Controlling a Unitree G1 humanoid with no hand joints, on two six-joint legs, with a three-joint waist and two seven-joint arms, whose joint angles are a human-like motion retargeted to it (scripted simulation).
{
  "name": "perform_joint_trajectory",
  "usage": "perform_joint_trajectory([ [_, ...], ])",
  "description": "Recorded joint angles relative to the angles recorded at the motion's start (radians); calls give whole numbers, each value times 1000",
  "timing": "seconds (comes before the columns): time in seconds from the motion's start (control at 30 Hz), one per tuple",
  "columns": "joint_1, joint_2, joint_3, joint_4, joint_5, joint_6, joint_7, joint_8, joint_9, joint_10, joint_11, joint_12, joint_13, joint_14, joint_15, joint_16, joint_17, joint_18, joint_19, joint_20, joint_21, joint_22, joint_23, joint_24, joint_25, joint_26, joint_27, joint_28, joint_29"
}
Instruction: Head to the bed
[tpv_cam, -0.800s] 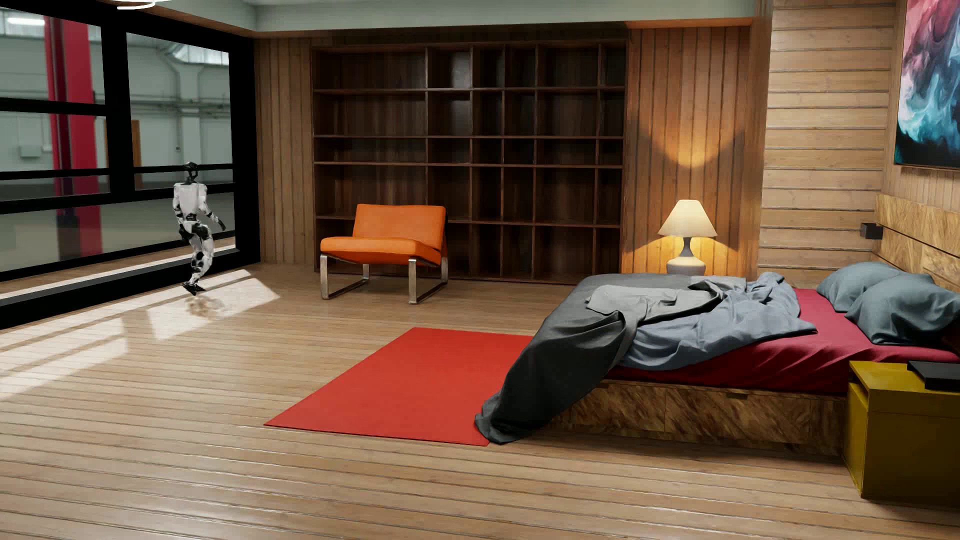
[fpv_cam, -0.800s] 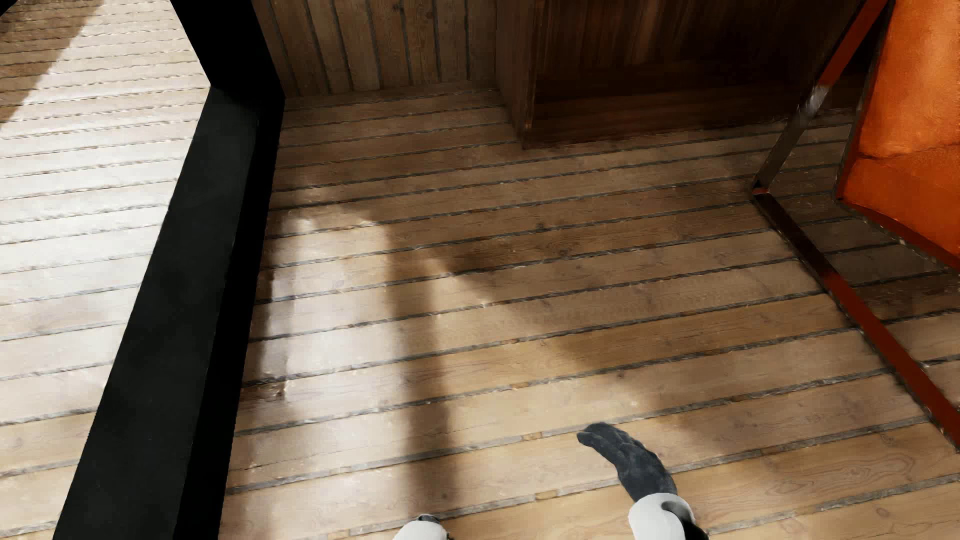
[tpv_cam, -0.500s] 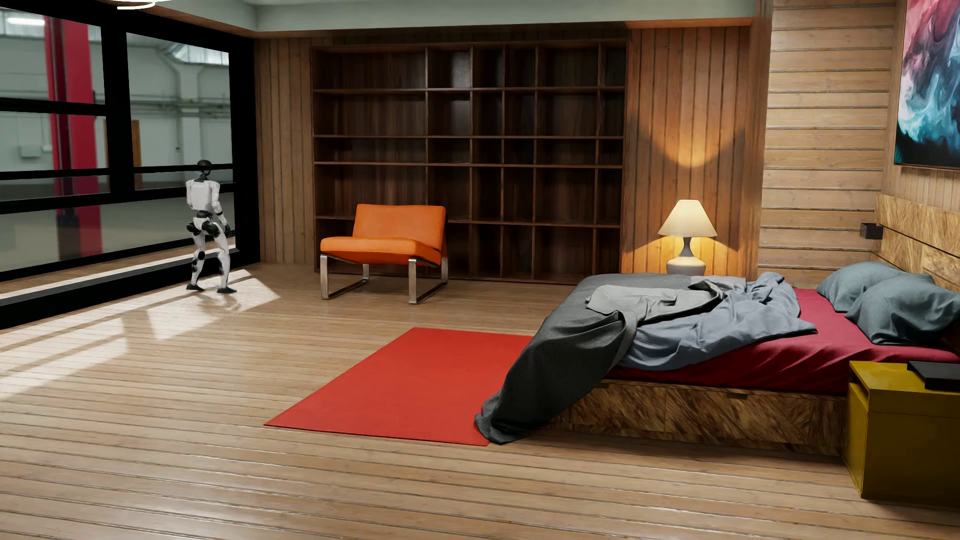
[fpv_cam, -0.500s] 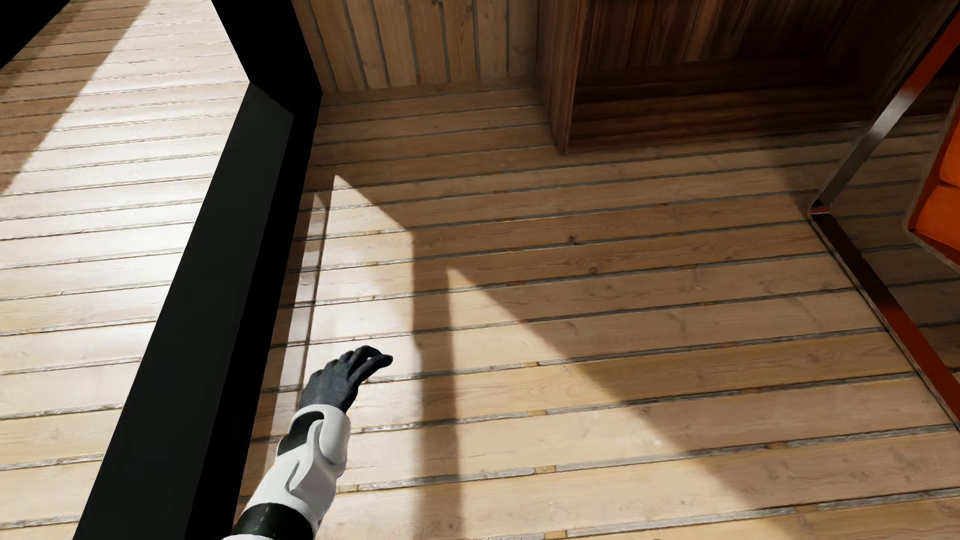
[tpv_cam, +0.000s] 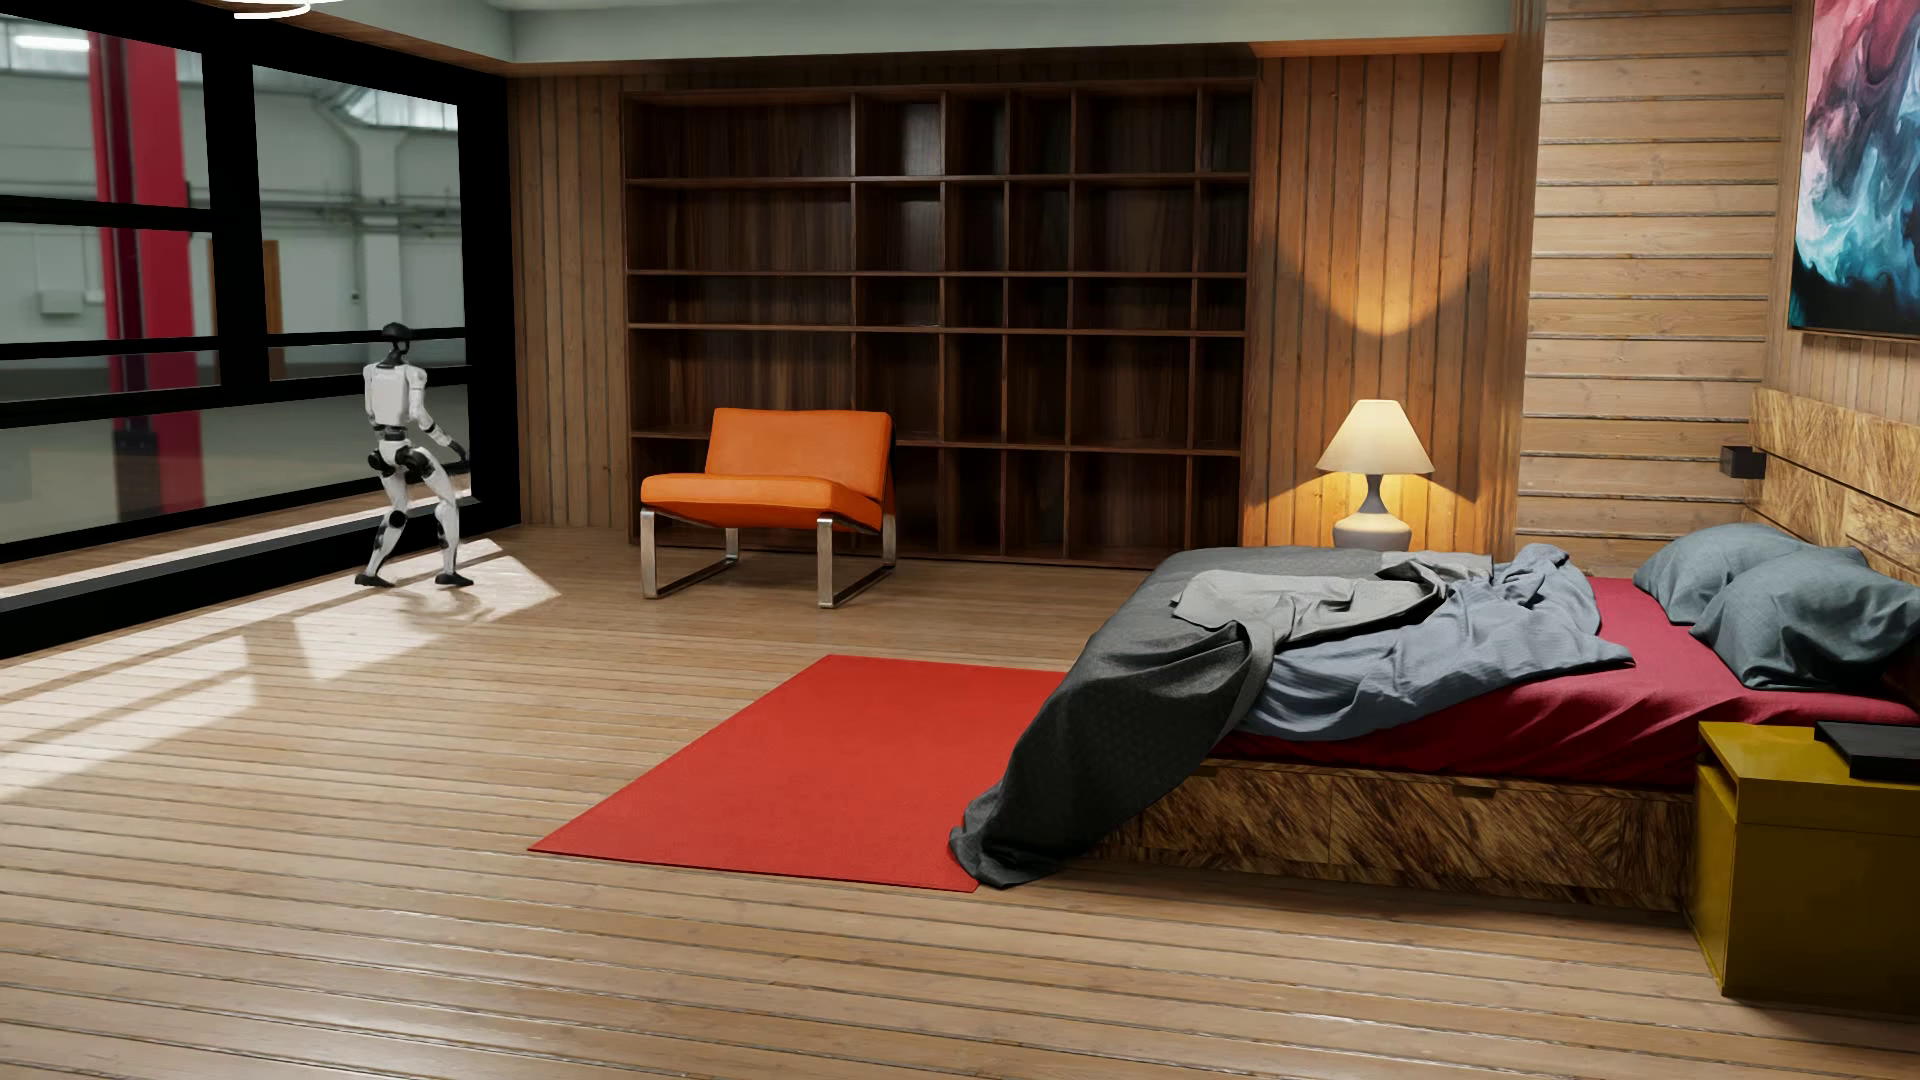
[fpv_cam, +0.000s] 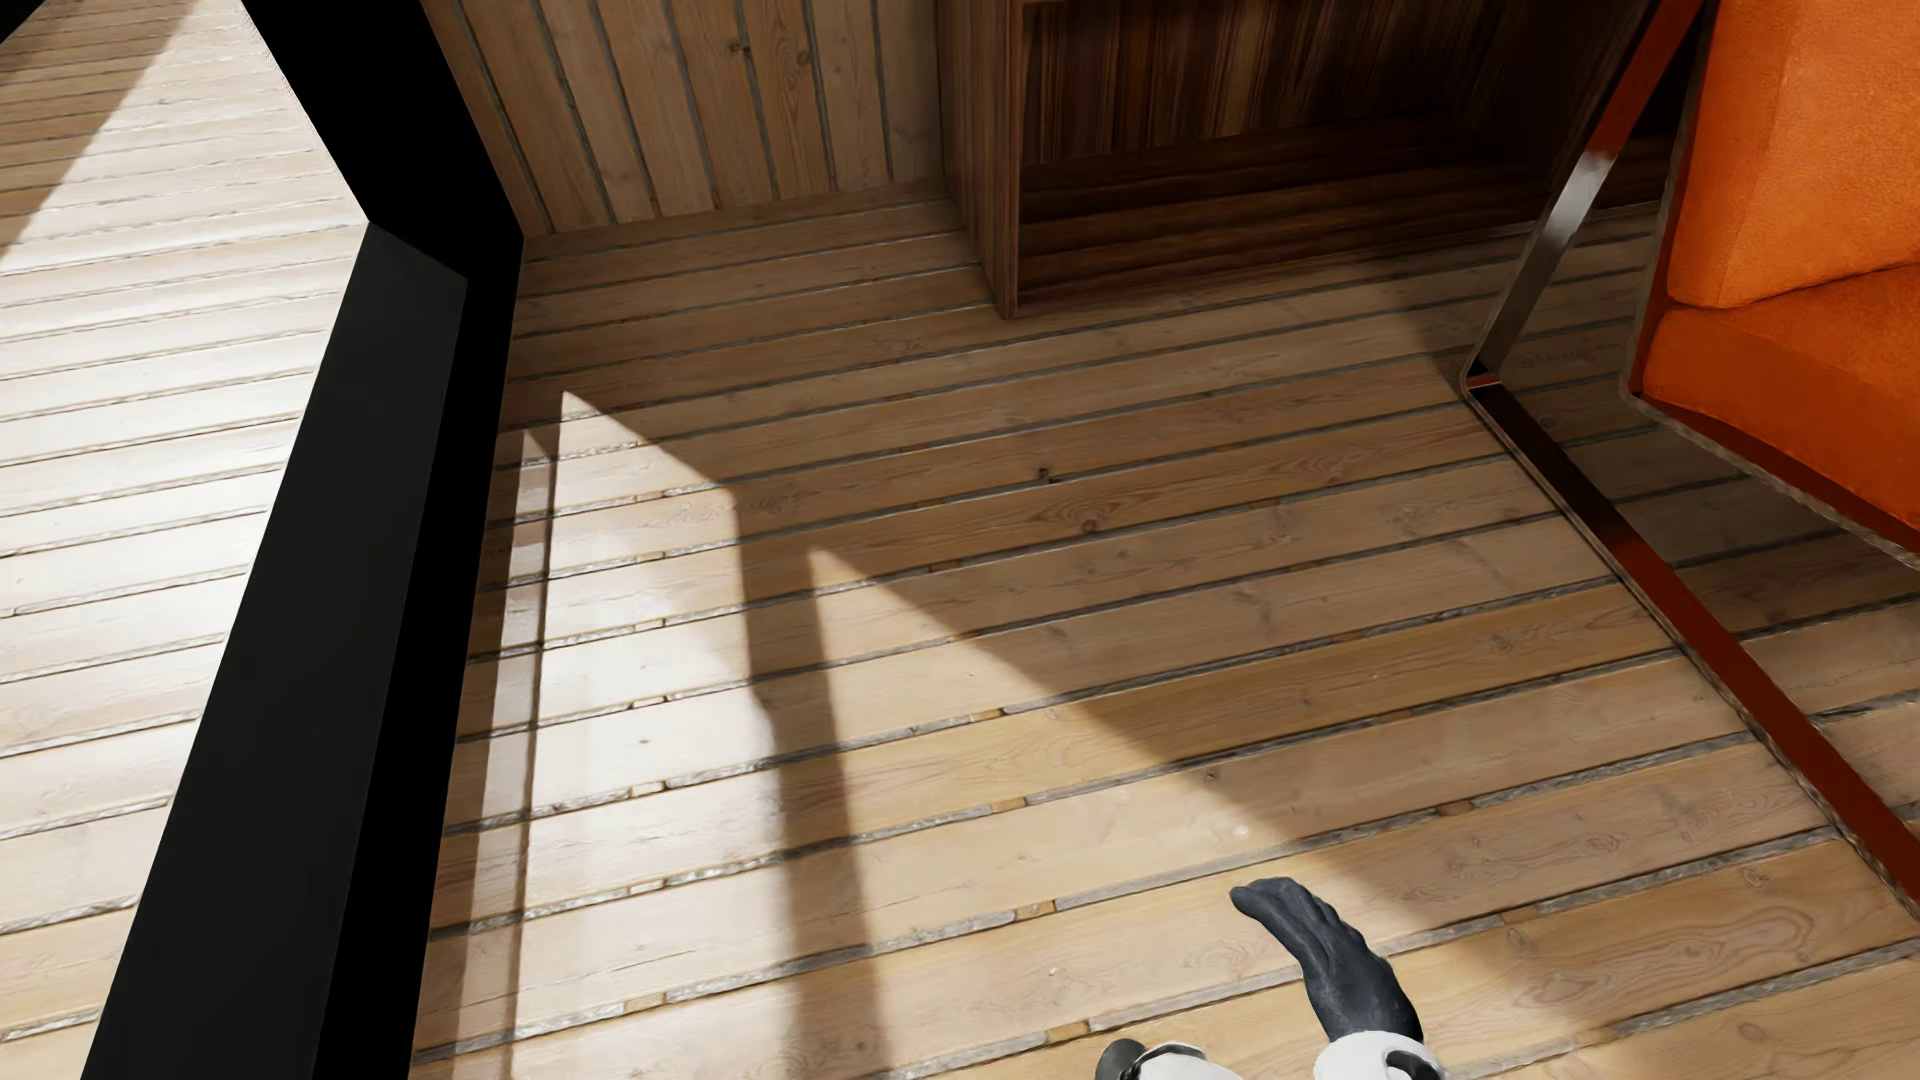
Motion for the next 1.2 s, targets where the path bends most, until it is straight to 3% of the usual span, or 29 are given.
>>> perform_joint_trajectory([
  [0.03, -29, -19, -10, 28, 33, -12, 71, 35, 5, -43, -94, -15, -6, -8, 82, 10, 4, 9, 38, -48, 17, 67, -49, 50, -26, -32, -27, -86, 5],
  [0.07, -63, -39, -16, 54, 71, -24, 134, 69, 8, -82, -191, -32, -10, 4, 155, 14, 6, 6, 141, -82, 36, 110, -88, 89, -66, -50, -44, -146, 20],
  [0.1, -96, -60, -19, 82, 107, -35, 200, 80, 10, -110, -224, -48, -8, 26, 143, 17, 9, -1, 227, -108, 56, 129, -120, 123, -112, -54, -51, -170, 46],
  [0.13, -122, -77, -21, 117, 106, -44, 263, 50, 10, -134, -149, -63, 0, 52, 52, 24, 12, -8, 224, -135, 75, 128, -141, 161, -147, -50, -58, -155, 79],
  [0.17, -137, -77, -27, 150, 54, -51, 319, -20, 9, -161, -14, -80, 15, 82, -66, 34, 14, -18, 191, -169, 85, 110, -151, 208, -162, -45, -65, -108, 110],
  [0.23, -136, 0, -44, 198, -96, -60, 416, -203, -4, -238, 230, -119, 65, 153, -247, 51, 8, -43, 51, -249, 60, 36, -133, 318, -139, -35, -55, 20, 129],
  [0.27, -128, 54, -54, 218, -158, -62, 459, -231, -13, -280, 306, -137, 92, 188, -302, 58, 3, -58, 3, -259, 28, -25, -109, 347, -122, -34, -30, 84, 108],
  [0.33, -106, 150, -63, 264, -275, -64, 564, -233, -36, -350, 378, -152, 115, 249, -381, 67, 2, -96, -28, -199, -57, -205, -29, 335, -78, -60, 56, 216, 36],
  [0.4, -90, 234, -52, 334, -453, -68, 701, -359, -60, -383, 368, -136, 101, 296, -465, 84, -13, -142, -48, -99, -136, -427, 77, 284, -47, -92, 157, 355, -11],
  [0.43, -81, 281, -40, 385, -543, -71, 778, -503, -71, -389, 342, -121, 87, 317, -501, 91, -29, -164, -70, -28, -140, -524, 108, 215, -72, -97, 202, 414, 1],
  [0.47, -63, 318, -30, 451, -586, -71, 860, -645, -80, -390, 309, -98, 72, 324, -517, 100, -44, -181, -66, 51, -115, -601, 114, 105, -116, -98, 221, 459, 34],
  [0.5, -36, 314, -29, 536, -557, -65, 932, -684, -83, -373, 286, -63, 54, 302, -530, 121, -52, -183, 38, 127, -71, -658, 102, -28, -154, -96, 199, 485, 77],
  [0.53, -8, 259, -34, 631, -468, -51, 972, -612, -81, -338, 286, -11, 30, 231, -568, 156, -54, -150, 114, 190, -20, -700, 87, -161, -169, -91, 145, 492, 126],
  [0.57, -6, 199, -30, 693, -358, -34, 919, -517, -75, -275, 296, 52, 4, 120, -604, 191, -58, -42, 102, 230, 30, -722, 77, -272, -167, -81, 80, 489, 181],
  [0.6, -59, 160, -14, 669, -246, -21, 720, -423, -65, -173, 297, 114, -20, 35, -632, 212, -67, 59, 63, 239, 71, -709, 71, -338, -170, -64, 27, 484, 227],
  [0.63, -134, 153, -1, 573, -143, -11, 498, -344, -53, -47, 275, 163, -51, -6, -648, 233, -62, 20, 20, 215, 96, -660, 69, -362, -186, -37, 7, 458, 244],
  [0.67, -197, 175, 3, 483, -56, 0, 402, -288, -41, 68, 232, 200, -72, -31, -651, 251, -44, -9, -14, 167, 96, -589, 63, -338, -191, -6, 3, 390, 222],
  [0.7, -251, 215, 6, 429, 17, 14, 423, -243, -31, 159, 173, 221, -81, -43, -640, 252, -17, 18, -38, 95, 82, -501, 43, -278, -169, 11, -3, 279, 182],
  [0.77, -382, 309, 29, 307, 146, 39, 480, -138, -18, 239, 40, 252, -111, -33, -592, 220, 12, 64, -72, -23, 83, -367, -16, -138, -86, -46, -79, 0, 146],
  [0.83, -550, 423, 58, 166, 258, 56, 440, -10, -9, 175, -93, 311, -185, 11, -542, 142, 1, 28, -109, 2, 119, -355, -87, -107, -78, -123, -192, -162, 145],
  [0.87, -622, 489, 71, 127, 297, 61, 419, 56, -5, 95, -154, 340, -227, 49, -524, 103, 3, 30, -123, 25, 129, -380, -125, -111, -85, -139, -221, -154, 125],
  [0.9, -678, 556, 83, 98, 321, 62, 394, 125, 1, -7, -203, 360, -264, 99, -506, 78, 13, 35, -138, 20, 133, -409, -159, -96, -82, -150, -225, -95, 95],
  [0.97, -720, 680, 109, 52, 323, 46, 334, 234, 13, -182, -230, 368, -298, 150, -429, 70, 44, 23, -163, -47, 122, -428, -191, -13, -43, -143, -196, 45, 30],
  [1.0, -714, 723, 121, 43, 309, 29, 331, 269, 19, -177, -192, 353, -289, 194, -355, 70, 55, 76, -141, -73, 113, -402, -183, 22, -14, -124, -167, 67, -2],
  [1.03, -701, 736, 132, 29, 294, 6, 324, 307, 27, -101, -92, 326, -269, 247, -250, 65, 54, 155, -47, -75, 105, -354, -155, 41, 11, -97, -127, 57, -31],
  [1.07, -680, 703, 141, 25, 287, -17, 331, 334, 36, -7, 86, 287, -246, 252, -108, 57, 41, 185, 129, -54, 106, -298, -102, 49, 24, -61, -74, 37, -50],
  [1.1, -646, 614, 152, 24, 271, -37, 350, 312, 46, 68, 321, 236, -231, 214, 32, 47, 15, 204, 226, -15, 120, -254, -17, 53, 24, -18, -8, 27, -46],
  [1.13, -593, 480, 159, 15, 212, -55, 372, 266, 53, 108, 551, 182, -227, 153, 77, 38, -19, 208, 230, 33, 151, -241, 98, 57, 11, 21, 60, 42, -7],
  [1.2, -432, 183, 150, -47, 77, -91, 400, 254, 58, 78, 817, 92, -221, 46, -75, 20, -100, 209, 182, 130, 252, -332, 359, 38, -71, 23, 161, 176, 153],
])
